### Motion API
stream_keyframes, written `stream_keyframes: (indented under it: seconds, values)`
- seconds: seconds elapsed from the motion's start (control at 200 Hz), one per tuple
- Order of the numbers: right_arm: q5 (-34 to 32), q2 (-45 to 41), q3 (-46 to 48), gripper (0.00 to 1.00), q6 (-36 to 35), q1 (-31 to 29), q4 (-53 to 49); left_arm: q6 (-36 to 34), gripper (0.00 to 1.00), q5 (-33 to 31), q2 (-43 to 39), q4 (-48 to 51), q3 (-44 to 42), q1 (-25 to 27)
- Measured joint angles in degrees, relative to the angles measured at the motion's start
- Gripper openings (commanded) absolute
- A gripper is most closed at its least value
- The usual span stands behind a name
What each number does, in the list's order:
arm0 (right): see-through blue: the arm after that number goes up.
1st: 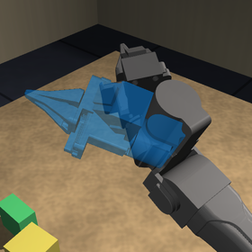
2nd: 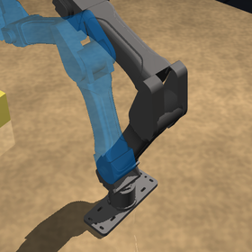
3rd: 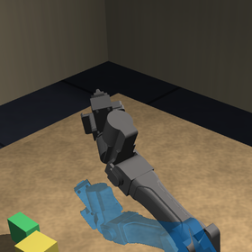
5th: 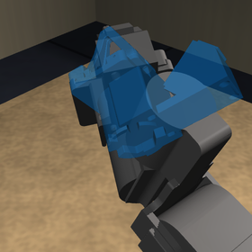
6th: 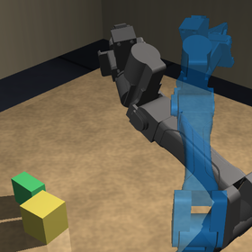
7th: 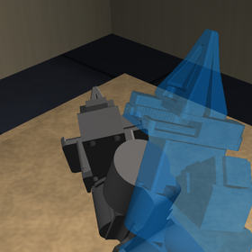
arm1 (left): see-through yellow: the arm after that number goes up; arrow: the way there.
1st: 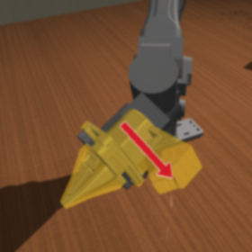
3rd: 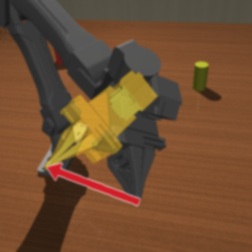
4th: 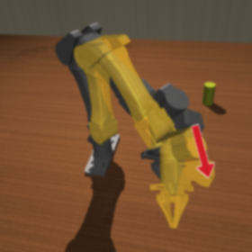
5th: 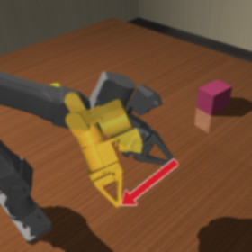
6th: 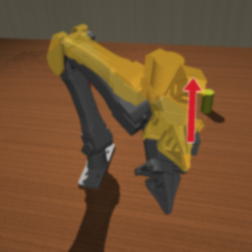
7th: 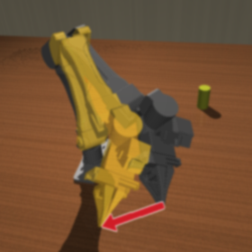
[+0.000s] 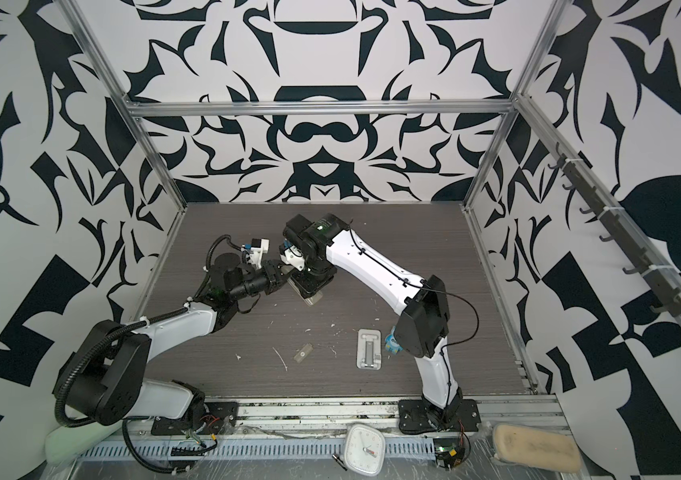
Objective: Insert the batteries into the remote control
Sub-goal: 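Tilt the battery down into the compartment with the right gripper, then open the right gripper and lift it off the remote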
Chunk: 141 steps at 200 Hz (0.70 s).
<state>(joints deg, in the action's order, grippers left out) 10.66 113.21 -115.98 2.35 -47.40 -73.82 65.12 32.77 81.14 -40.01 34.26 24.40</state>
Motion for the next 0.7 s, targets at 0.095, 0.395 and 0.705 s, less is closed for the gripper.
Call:
stream_keyframes:
  seconds: [0.095, 0.395, 0.705]
  values:
    - [0.02, -2.12, 0.9, 0.42, -0.04, 0.0, 1.03, -0.02, 0.0, 1.18, -0.13, 0.15, 0.0, 0.0]
    - [1.84, -13.0, 8.44, 0.42, -3.67, -1.27, 8.22, -1.2, 0.0, 6.14, -3.96, 6.05, 0.5, -0.02]
    - [8.9, -35.36, 25.59, 0.35, -17.38, -1.62, 18.23, -4.37, 0.0, 14.05, -11.28, 17.07, 4.13, -0.02]
